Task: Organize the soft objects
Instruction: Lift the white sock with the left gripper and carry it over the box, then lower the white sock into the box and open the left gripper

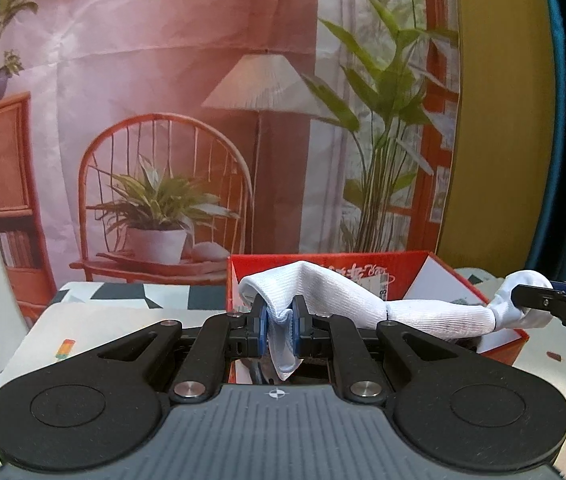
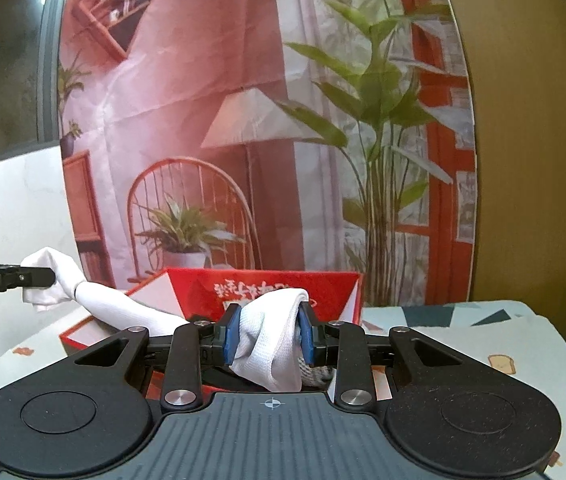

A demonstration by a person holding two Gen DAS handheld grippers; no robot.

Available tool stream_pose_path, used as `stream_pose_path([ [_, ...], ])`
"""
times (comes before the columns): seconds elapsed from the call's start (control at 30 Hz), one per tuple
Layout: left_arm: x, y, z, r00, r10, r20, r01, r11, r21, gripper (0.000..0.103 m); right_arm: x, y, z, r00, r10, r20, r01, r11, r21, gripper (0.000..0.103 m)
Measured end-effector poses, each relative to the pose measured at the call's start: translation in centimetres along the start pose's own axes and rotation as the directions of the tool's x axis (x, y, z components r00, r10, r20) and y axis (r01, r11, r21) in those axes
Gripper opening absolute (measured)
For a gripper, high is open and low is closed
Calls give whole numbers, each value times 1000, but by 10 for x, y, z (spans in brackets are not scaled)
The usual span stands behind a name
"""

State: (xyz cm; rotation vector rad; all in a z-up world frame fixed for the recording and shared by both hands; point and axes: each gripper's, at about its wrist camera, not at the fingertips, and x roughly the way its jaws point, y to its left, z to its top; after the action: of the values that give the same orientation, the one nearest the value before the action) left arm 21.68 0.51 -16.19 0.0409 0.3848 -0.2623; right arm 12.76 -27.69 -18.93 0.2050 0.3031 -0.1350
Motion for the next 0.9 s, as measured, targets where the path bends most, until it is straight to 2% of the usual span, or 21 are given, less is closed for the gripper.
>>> stream_pose_path([
  [0.27, 28, 1, -4, 998, 17, -53, -15, 999, 36, 13, 29, -2, -6, 996, -13, -84, 11, 1000, -28, 27],
  [0.57, 47, 6, -7, 994, 9, -111, -6, 1000, 23, 13, 52, -6, -9, 988, -23, -154, 17, 999, -35, 27],
  [0.9, 69, 2, -10, 985, -25, -170, 32, 999, 37, 13, 68, -7, -14, 976, -16, -217, 12, 1000, -22, 27],
])
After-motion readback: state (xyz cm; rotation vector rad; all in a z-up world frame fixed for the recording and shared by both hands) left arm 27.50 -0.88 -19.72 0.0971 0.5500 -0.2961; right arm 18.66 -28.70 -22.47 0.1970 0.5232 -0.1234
